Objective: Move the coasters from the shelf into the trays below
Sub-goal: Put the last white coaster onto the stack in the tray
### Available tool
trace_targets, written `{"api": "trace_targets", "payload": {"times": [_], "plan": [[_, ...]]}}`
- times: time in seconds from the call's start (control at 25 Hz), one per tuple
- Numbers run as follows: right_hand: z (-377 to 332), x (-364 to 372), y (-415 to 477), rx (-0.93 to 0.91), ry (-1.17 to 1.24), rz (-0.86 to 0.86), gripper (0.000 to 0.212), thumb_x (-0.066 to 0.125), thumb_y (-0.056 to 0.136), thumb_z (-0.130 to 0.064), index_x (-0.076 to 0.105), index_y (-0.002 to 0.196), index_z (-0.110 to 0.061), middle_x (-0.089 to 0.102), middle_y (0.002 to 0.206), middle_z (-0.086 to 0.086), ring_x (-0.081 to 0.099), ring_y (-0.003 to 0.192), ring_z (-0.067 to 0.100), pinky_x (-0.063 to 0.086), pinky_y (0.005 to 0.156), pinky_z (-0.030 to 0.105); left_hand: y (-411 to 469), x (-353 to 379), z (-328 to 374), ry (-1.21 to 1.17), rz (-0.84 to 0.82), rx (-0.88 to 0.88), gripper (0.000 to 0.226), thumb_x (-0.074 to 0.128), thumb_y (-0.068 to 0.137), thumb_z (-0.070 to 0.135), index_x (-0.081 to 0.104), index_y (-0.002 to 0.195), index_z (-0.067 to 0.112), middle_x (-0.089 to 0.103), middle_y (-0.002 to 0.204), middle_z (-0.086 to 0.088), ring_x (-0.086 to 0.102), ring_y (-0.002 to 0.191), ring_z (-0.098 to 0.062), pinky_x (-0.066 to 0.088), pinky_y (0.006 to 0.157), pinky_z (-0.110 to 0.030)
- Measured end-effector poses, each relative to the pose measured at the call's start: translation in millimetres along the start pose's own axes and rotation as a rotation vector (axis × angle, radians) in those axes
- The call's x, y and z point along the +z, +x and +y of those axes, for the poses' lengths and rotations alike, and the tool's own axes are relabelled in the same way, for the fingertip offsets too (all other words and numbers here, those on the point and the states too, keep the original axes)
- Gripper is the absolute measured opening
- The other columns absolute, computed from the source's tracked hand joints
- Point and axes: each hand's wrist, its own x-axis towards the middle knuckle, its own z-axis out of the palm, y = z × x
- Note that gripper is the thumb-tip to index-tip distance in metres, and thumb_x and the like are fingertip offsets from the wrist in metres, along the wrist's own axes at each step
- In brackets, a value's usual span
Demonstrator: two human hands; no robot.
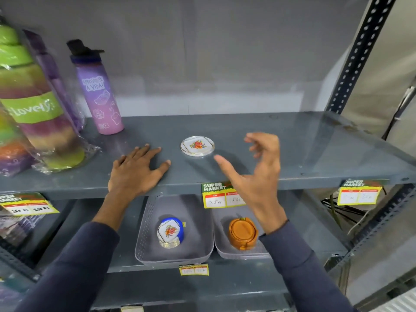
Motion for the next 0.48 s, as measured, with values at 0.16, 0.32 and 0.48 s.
{"api": "trace_targets", "payload": {"times": [0.16, 0.32, 0.48], "plan": [[10, 57, 30, 0.177, -0.313, -0.401, 0.079, 0.083, 0.076, -0.055, 0.044, 0.137, -0.024, 0.057, 0.123, 0.001, 0.054, 0.108, 0.023, 0.051, 0.090, 0.041, 1, -1, 1, 0.001, -0.018, -0.004, 0.072, 0.029, 0.085, 0.077, 0.032, 0.149, 0.046, 0.023, 0.163, 0.014, 0.016, 0.150, -0.011, 0.013, 0.117, -0.043], [32, 88, 32, 0.438, -0.428, -0.843, 0.110, 0.075, 0.066, -0.078, 0.023, 0.150, -0.029, 0.059, 0.137, 0.010, 0.048, 0.130, 0.035, 0.038, 0.105, 0.050, 3, 0, 0, -0.008, -0.004, -0.013, 0.073, 0.028, 0.084, 0.077, 0.033, 0.149, 0.046, 0.024, 0.163, 0.014, 0.016, 0.150, -0.010, 0.012, 0.117, -0.042], [37, 92, 31, 0.408, -0.384, -0.798, 0.097, 0.075, 0.070, -0.075, 0.028, 0.141, -0.028, 0.063, 0.117, 0.005, 0.051, 0.126, 0.032, 0.031, 0.099, 0.047, 3, 1, -2, -0.015, -0.008, -0.006, 0.073, 0.027, 0.083, 0.078, 0.033, 0.148, 0.046, 0.025, 0.163, 0.014, 0.017, 0.150, -0.011, 0.012, 0.117, -0.042]]}}
